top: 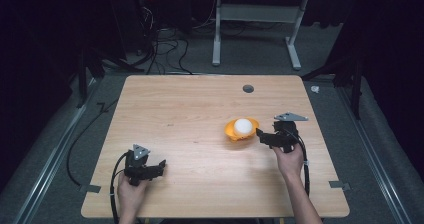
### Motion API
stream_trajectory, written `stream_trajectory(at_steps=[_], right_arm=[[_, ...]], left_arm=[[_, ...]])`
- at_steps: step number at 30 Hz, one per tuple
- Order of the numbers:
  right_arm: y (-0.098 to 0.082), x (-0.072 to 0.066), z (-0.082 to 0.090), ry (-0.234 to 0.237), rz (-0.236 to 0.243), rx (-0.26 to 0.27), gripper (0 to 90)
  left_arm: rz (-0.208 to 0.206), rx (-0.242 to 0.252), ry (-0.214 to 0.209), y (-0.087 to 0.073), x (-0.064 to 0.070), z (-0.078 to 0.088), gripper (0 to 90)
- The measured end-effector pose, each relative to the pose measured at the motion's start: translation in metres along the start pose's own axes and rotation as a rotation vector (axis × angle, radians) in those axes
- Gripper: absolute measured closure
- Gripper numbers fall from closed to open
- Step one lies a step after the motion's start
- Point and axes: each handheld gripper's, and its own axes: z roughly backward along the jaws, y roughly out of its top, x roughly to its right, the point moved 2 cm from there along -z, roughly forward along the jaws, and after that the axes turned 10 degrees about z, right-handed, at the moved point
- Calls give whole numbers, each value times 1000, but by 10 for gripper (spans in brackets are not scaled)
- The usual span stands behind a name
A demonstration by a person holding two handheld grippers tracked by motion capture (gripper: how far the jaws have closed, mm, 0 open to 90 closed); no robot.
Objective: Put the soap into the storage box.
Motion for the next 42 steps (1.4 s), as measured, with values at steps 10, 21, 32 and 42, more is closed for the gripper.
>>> stream_trajectory(at_steps=[10, 21, 32, 42], right_arm=[[-5, 1, 6, 0, -9, 7, 242], [-12, 1, 12, -3, -13, 14, 244], [-23, -1, 13, 1, -32, 6, 245], [-27, -5, 16, 7, -34, 9, 246]], left_arm=[[-1, -2, 1, 0, 0, 0, 149], [-1, -2, 0, 0, 0, 0, 149], [-1, -2, 1, 0, 0, 0, 149], [-1, -2, 1, 0, 0, 0, 149]])
